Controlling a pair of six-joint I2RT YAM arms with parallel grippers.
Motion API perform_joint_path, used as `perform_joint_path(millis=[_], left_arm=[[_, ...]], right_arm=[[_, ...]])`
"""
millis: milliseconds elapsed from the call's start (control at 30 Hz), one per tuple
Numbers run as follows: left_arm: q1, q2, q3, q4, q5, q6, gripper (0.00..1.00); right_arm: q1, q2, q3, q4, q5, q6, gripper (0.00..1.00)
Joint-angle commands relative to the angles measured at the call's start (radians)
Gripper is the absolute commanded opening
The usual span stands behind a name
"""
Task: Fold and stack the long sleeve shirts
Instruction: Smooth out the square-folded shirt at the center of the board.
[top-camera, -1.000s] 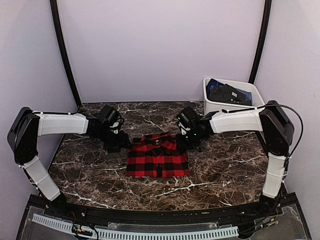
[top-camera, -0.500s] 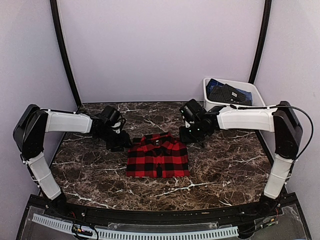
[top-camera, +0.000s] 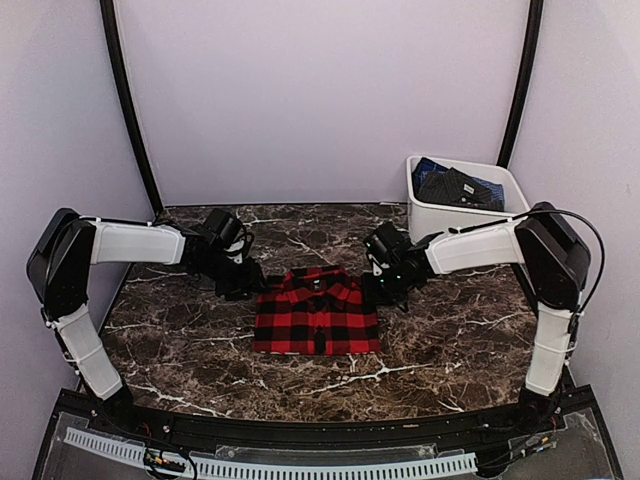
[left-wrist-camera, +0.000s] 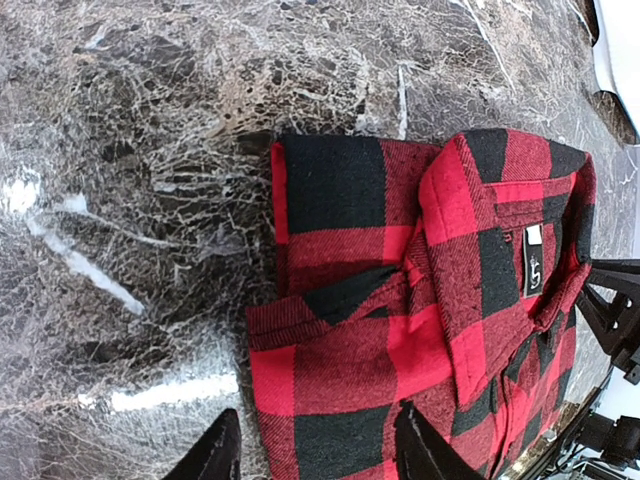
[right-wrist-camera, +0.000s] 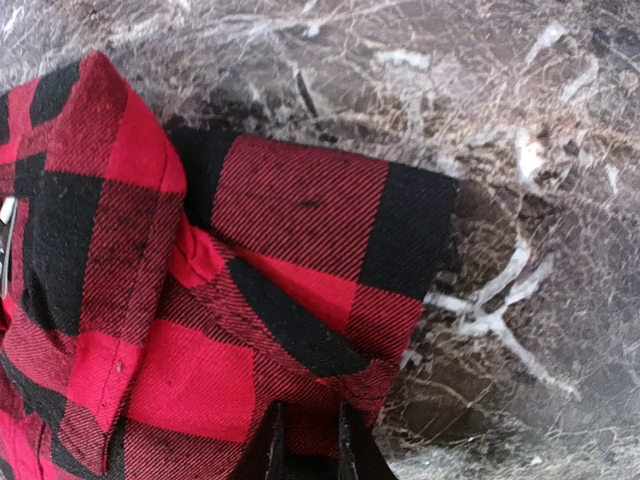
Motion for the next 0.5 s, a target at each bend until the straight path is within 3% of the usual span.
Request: perform_joint_path(millis=[0,267,467], left_arm=[[0.006,-0.018,0.002,-0.017,0.006,0.018,0.51],[0.013,-0.033,-0.054,0.002,0.056,0.006,0.51],[0.013,-0.043,-0.086,0.018,0.073,0.004,0.52]], right_arm=[[-0.009,0.007,-0.048,0.034,-0.010,0.021,0.16],[-0.005,-0.063,-0.037,0.041,-0.007,-0.002,0.18],[0.006,-0.137,-0.023,0.067,0.008,-0.024,0.30]])
